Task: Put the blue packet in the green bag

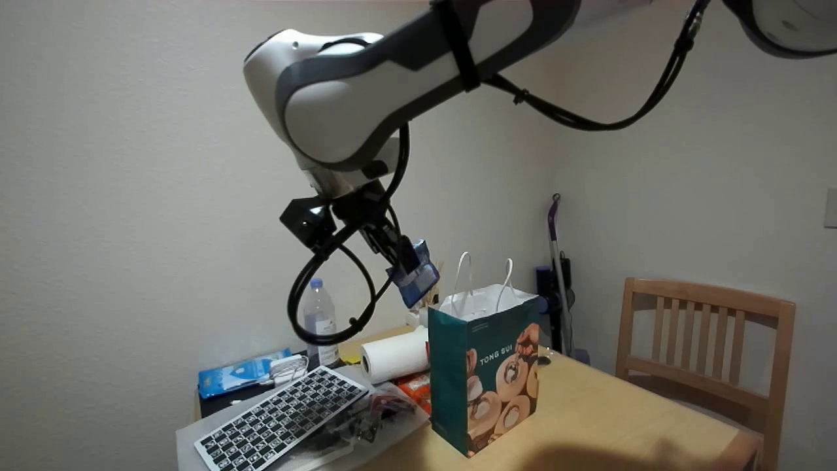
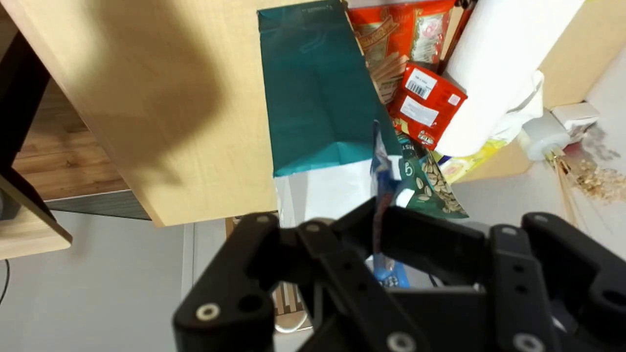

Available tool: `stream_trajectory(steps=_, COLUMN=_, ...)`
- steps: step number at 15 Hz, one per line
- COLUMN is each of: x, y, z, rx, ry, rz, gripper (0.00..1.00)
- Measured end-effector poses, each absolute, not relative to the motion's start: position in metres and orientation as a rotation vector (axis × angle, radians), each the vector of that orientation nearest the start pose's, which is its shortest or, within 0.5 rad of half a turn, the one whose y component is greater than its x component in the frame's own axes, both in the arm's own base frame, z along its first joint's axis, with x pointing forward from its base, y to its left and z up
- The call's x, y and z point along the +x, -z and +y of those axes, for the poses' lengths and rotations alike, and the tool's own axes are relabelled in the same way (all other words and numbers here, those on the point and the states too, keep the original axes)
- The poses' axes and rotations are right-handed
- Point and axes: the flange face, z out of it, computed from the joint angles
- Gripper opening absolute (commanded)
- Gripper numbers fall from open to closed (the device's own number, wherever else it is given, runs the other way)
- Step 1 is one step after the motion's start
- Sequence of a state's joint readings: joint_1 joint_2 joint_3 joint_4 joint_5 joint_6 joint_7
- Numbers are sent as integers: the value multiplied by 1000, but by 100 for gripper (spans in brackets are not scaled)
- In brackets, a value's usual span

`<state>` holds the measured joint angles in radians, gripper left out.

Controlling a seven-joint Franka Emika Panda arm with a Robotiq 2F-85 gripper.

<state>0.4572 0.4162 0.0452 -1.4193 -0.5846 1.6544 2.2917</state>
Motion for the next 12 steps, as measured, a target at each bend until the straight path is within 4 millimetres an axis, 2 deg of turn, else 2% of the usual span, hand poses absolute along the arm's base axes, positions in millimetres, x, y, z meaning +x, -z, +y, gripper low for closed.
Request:
stream_trajectory(steps=3, x=623, y=-475, z=229, rx=-2100, ry=827, rz=2545, gripper=0)
stream_trajectory(steps=5, x=625, y=-477, z=205, rx=-2054, ry=766, rz=2609, gripper=0)
stream_trajectory(steps=9, x=618, y=-467, z=165, rx=-1989, ry=611, rz=2731, gripper=0)
stream_trajectory(steps=12, x=606, y=-454, z=149, rx=-1972, ry=499, rz=2796, gripper=0)
